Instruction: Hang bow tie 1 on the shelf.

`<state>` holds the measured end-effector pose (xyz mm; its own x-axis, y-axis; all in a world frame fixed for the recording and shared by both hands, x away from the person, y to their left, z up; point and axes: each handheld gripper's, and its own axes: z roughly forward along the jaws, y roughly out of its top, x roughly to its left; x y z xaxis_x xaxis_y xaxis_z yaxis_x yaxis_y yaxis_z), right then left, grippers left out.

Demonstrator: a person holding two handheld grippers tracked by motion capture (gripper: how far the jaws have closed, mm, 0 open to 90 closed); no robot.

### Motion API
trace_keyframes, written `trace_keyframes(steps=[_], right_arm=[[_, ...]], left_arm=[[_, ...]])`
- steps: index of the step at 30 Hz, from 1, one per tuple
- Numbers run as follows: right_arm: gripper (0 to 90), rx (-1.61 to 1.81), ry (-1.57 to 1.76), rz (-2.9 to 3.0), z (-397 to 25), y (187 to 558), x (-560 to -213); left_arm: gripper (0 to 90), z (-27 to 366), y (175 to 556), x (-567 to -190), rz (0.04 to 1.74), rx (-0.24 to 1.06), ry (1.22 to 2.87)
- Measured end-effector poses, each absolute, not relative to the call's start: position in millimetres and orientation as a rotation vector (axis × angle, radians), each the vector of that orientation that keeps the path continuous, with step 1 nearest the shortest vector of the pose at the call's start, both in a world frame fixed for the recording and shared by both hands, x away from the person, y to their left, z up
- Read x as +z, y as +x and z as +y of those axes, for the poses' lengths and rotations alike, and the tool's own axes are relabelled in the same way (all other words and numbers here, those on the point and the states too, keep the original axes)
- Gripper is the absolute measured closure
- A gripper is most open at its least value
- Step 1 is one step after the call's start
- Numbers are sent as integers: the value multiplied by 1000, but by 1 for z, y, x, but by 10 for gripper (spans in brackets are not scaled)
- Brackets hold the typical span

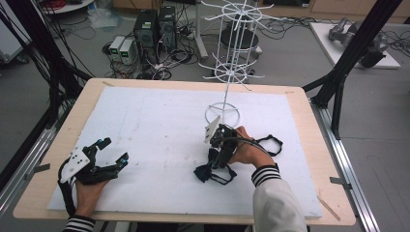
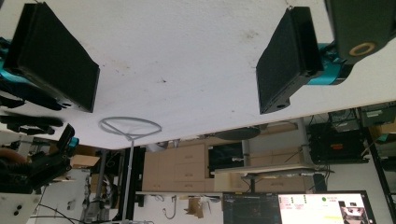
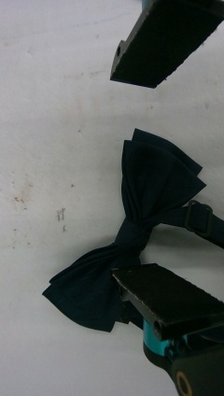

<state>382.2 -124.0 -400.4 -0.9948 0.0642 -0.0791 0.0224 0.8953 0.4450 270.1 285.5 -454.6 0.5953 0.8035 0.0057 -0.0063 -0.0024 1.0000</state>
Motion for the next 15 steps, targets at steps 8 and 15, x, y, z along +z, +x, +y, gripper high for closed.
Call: trace_keyframes(steps=[8, 15], right_arm=[[64, 630, 5, 3011, -119, 383, -409], [70, 607, -21, 3018, -119, 383, -411]], left_arm=[[138, 286, 270, -455, 723, 733, 1444], [138, 286, 270, -455, 723, 733, 1444]])
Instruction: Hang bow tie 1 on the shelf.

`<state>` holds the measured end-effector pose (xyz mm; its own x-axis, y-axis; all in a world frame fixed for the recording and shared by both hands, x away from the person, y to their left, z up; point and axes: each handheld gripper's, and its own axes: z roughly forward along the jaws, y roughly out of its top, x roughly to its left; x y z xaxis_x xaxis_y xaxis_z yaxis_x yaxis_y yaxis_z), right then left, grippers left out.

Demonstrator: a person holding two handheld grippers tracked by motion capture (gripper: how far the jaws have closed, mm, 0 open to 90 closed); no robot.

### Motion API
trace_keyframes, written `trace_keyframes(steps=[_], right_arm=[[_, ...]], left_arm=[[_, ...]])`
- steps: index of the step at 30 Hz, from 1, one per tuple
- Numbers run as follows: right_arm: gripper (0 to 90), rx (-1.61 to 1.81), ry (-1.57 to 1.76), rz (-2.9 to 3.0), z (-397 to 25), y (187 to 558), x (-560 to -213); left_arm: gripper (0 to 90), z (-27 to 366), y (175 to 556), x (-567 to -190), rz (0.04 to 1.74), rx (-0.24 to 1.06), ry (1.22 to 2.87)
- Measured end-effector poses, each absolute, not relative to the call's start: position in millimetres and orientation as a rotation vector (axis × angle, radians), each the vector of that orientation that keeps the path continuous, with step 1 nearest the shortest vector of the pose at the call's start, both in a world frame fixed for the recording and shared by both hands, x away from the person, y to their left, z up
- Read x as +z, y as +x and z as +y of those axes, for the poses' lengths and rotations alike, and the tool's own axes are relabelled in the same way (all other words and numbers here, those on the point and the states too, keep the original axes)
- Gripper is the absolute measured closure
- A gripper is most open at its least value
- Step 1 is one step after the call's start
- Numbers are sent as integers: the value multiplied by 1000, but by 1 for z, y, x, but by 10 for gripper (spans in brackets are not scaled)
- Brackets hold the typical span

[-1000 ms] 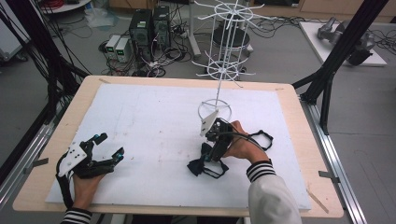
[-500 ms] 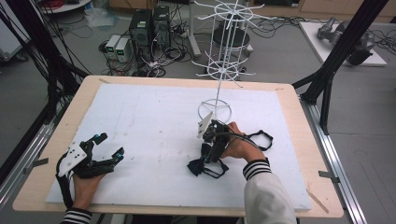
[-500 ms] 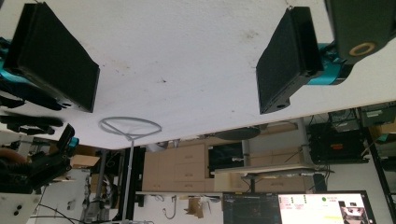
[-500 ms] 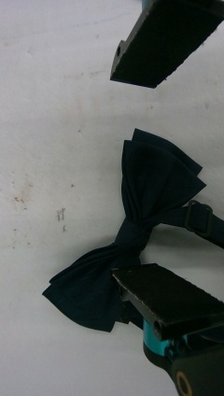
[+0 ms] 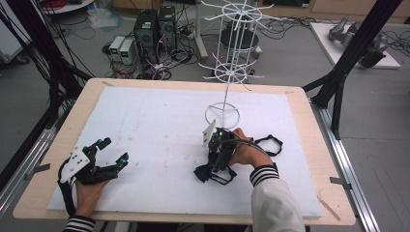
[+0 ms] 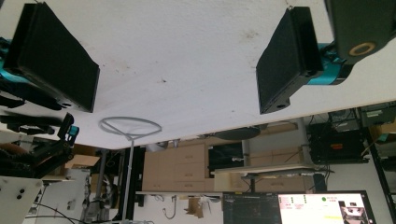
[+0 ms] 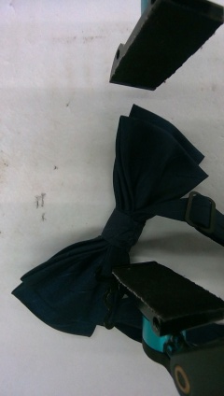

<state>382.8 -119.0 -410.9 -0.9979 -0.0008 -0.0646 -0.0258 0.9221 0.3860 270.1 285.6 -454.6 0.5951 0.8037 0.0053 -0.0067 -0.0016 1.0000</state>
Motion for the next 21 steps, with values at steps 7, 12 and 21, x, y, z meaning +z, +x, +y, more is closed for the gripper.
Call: trace_keyframes(steps=[7, 12, 21], right_arm=[[122, 581, -41, 3035, -119, 383, -412], [153, 564, -44, 3046, -119, 383, -412], [235, 576, -89, 3063, -118, 385, -412]], left_arm=[[139, 285, 270, -455, 723, 734, 1444], [138, 285, 270, -455, 721, 733, 1444], [139, 285, 270, -455, 721, 734, 1445]])
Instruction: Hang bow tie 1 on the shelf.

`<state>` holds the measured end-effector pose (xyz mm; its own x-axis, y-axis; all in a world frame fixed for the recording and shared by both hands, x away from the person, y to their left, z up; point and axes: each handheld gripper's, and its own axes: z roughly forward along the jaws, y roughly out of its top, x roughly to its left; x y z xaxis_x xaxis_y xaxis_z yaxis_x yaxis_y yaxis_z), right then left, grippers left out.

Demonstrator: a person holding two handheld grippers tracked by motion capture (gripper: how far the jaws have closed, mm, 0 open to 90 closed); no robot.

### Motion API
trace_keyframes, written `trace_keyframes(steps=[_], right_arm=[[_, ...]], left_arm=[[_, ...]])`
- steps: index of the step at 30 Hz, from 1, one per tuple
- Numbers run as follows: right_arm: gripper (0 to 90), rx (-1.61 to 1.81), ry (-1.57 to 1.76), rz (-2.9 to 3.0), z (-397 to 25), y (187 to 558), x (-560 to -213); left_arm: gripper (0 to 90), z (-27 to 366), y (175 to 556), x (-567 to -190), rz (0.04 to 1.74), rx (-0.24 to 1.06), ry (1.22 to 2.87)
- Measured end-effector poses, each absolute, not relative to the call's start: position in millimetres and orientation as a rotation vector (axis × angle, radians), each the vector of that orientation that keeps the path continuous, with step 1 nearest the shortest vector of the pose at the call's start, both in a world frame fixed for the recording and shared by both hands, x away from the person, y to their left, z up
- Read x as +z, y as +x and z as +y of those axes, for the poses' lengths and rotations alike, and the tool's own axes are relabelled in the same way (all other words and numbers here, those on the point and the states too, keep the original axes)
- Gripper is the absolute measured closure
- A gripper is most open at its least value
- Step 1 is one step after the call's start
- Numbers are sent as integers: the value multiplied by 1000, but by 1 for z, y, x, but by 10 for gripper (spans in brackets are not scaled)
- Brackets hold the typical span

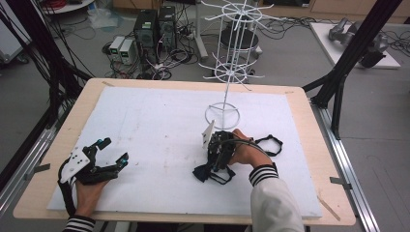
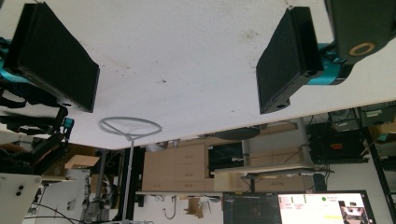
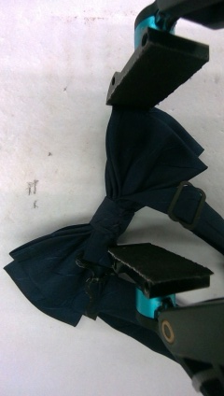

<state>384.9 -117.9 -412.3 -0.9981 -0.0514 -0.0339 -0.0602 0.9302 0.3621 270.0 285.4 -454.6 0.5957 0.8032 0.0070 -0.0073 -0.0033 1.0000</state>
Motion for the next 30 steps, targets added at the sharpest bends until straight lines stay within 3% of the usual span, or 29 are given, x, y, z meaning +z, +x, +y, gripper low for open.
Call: trace_keyframes(steps=[11, 16, 17, 18, 19, 30], right_arm=[[318, 510, -75, 3093, -116, 386, -413], [426, 491, -122, 3095, -116, 387, -412], [497, 468, -103, 3093, -117, 385, -411], [497, 468, -103, 3093, -117, 385, -411], [557, 482, -146, 3072, -117, 386, -411], [768, 487, -173, 3047, -118, 381, -406]], left_arm=[[139, 285, 270, -455, 721, 734, 1444], [138, 285, 270, -455, 721, 733, 1444], [138, 285, 270, -455, 721, 734, 1445], [138, 285, 270, -455, 721, 733, 1444], [139, 286, 270, -455, 721, 734, 1445], [138, 285, 270, -455, 721, 734, 1444]])
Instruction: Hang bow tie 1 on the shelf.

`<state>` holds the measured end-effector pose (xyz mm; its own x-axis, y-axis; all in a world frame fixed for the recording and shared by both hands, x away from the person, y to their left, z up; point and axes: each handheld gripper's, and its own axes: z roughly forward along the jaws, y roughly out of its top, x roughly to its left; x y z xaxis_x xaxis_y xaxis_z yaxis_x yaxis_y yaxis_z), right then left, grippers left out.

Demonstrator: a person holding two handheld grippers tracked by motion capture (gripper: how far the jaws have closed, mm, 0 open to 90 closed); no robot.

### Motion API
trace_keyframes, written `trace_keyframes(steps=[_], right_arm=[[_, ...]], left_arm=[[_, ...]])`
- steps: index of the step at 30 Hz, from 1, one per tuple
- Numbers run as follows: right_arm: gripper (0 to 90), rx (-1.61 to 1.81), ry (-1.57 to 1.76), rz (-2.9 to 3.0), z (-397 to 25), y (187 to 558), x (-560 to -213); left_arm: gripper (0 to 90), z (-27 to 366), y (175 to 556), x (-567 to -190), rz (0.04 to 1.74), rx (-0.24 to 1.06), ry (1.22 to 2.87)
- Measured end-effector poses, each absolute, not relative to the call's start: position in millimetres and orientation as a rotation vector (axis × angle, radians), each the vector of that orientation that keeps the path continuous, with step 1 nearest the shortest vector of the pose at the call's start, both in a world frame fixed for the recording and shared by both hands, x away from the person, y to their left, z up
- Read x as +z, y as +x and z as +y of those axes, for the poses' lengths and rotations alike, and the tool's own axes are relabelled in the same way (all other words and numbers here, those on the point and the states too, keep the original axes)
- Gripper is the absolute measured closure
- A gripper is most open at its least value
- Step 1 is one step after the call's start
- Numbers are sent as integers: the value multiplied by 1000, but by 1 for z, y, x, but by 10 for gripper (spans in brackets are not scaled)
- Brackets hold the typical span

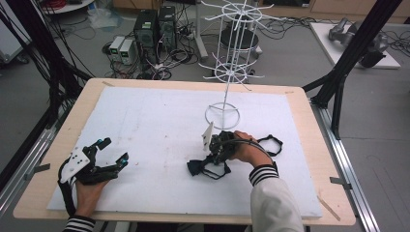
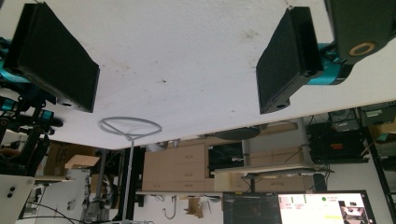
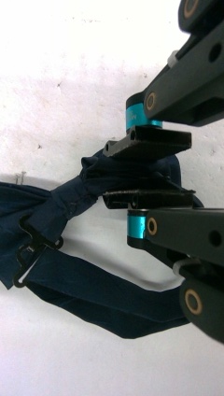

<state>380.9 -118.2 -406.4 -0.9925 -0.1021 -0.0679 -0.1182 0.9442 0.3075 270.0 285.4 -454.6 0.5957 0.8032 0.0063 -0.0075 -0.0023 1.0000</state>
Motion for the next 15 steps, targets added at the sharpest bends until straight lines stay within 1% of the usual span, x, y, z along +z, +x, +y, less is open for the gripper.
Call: trace_keyframes(steps=[15], right_arm=[[775, 545, -129, 3045, -120, 379, -403]], left_arm=[[139, 285, 270, -455, 722, 734, 1443]])
